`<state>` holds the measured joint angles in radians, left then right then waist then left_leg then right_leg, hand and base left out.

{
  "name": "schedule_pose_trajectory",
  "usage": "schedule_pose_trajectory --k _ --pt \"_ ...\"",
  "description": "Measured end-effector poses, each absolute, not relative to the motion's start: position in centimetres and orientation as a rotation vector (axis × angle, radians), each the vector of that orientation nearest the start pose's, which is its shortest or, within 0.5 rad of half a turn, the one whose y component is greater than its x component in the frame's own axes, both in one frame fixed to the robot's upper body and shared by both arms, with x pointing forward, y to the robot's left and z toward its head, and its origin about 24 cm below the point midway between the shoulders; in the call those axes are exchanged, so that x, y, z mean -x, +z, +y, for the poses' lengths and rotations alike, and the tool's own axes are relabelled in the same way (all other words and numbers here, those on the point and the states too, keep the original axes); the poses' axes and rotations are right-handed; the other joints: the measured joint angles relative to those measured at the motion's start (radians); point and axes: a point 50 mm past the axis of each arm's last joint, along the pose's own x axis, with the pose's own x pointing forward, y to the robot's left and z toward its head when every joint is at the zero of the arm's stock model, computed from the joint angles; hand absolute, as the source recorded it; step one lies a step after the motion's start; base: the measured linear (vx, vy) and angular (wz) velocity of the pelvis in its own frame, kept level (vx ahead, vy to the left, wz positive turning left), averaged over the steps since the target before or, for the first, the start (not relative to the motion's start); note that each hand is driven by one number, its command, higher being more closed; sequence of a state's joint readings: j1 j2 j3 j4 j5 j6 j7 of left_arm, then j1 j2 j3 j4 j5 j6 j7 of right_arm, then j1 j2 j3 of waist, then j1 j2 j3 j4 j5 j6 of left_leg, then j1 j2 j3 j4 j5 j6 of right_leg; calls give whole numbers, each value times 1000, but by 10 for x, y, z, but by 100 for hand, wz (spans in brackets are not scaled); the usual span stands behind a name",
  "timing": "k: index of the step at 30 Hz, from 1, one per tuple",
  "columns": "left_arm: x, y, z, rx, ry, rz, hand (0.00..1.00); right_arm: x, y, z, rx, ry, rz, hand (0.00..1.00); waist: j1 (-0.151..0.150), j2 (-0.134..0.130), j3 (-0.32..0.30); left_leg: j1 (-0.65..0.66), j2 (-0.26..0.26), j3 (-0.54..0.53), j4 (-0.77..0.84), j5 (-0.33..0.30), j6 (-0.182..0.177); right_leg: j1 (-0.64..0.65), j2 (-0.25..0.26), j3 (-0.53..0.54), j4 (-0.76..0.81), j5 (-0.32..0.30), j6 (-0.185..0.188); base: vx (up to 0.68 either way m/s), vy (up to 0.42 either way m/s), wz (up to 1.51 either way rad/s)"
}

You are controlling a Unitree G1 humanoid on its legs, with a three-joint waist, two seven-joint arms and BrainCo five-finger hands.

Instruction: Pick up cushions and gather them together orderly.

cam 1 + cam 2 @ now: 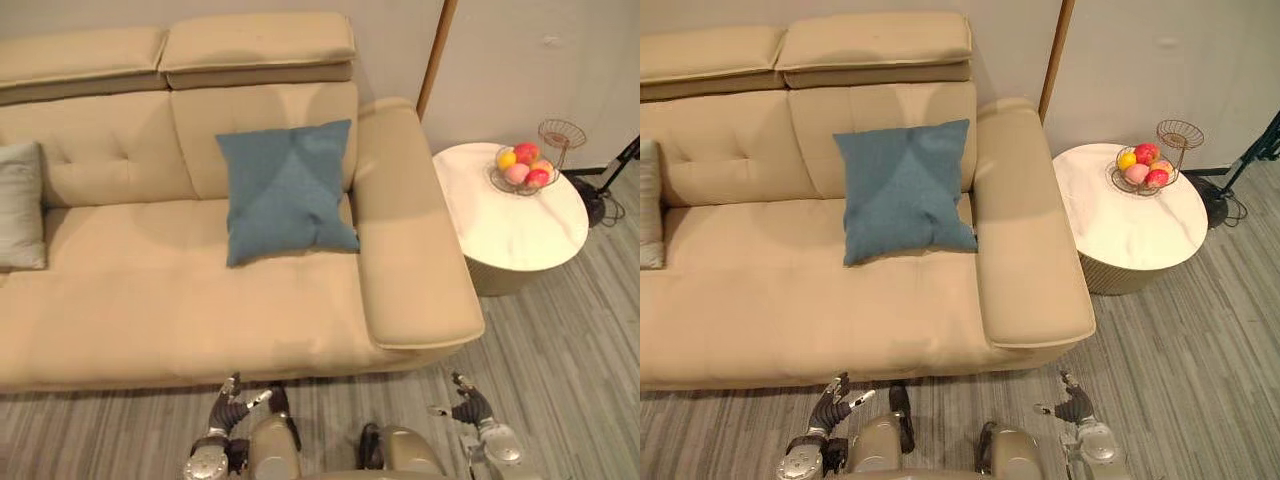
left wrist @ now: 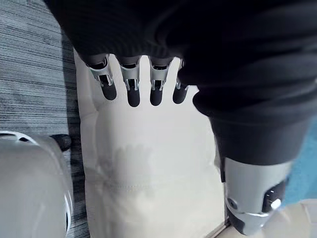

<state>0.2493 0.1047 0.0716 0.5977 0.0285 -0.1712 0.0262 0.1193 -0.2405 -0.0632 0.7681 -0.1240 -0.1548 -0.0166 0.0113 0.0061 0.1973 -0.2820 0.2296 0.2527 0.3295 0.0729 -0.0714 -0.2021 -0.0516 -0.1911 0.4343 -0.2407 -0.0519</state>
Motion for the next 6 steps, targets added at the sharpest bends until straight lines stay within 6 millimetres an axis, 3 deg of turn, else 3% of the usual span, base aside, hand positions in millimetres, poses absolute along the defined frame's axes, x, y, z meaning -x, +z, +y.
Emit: schedule_pose_trajectory --k 1,3,4,6 --pt "-127 -111 208 -118 162 671 0 -145 -111 -248 327 -120 731 0 0 0 -1 9 -11 8 89 -67 29 -2 -6 5 -43 32 5 -306 -66 -18" --pt "-122 -113 209 -118 165 683 0 -148 -109 -249 325 -127 722 0 2 8 -5 57 -16 19 146 -143 26 -2 -6 14 -107 89 7 -161 5 -29" --pt "-118 -114 209 -116 165 695 0 -150 -108 -250 327 -130 716 0 0 14 -8 112 -27 24 121 -177 12 -6 -3 25 -146 125 11 -89 67 -18" --pt "-118 -114 208 -105 170 693 0 -148 -109 -251 329 -133 720 0 -3 29 -17 207 -49 23 -26 -189 -5 -11 3 28 -189 165 26 -80 66 -4"
